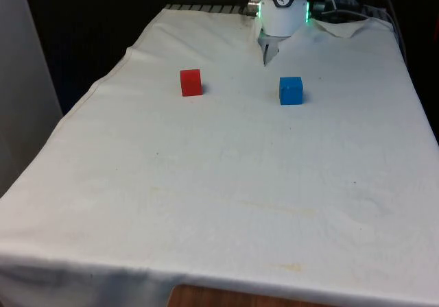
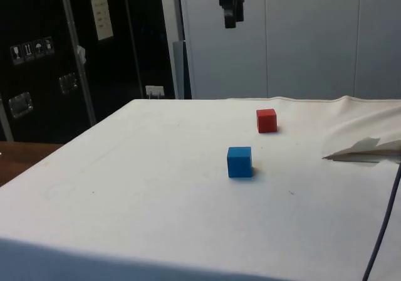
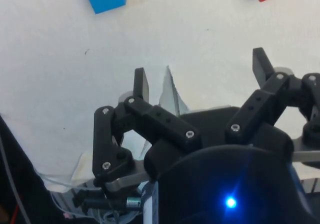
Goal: Stack the two cubes.
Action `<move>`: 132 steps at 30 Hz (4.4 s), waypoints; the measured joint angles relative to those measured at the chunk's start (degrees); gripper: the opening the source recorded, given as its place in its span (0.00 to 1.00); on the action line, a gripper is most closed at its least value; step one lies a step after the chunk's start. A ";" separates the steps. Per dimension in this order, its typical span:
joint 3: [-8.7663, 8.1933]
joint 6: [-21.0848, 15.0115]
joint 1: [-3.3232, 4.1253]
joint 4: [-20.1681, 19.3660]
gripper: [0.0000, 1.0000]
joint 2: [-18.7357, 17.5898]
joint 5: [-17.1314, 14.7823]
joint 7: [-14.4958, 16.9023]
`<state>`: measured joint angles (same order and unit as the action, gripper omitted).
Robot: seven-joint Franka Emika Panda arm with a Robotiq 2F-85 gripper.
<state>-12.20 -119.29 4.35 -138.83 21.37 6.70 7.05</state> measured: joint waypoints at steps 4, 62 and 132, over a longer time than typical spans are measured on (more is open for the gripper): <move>-1.83 -1.09 -0.06 -1.95 1.00 1.38 0.63 1.66; -17.82 -27.62 -0.97 -13.58 1.00 -9.57 3.44 15.70; -18.28 -48.59 -0.80 -14.15 1.00 -32.37 -11.57 37.36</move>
<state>-30.48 -167.88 3.55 -152.98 -11.00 -4.87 44.40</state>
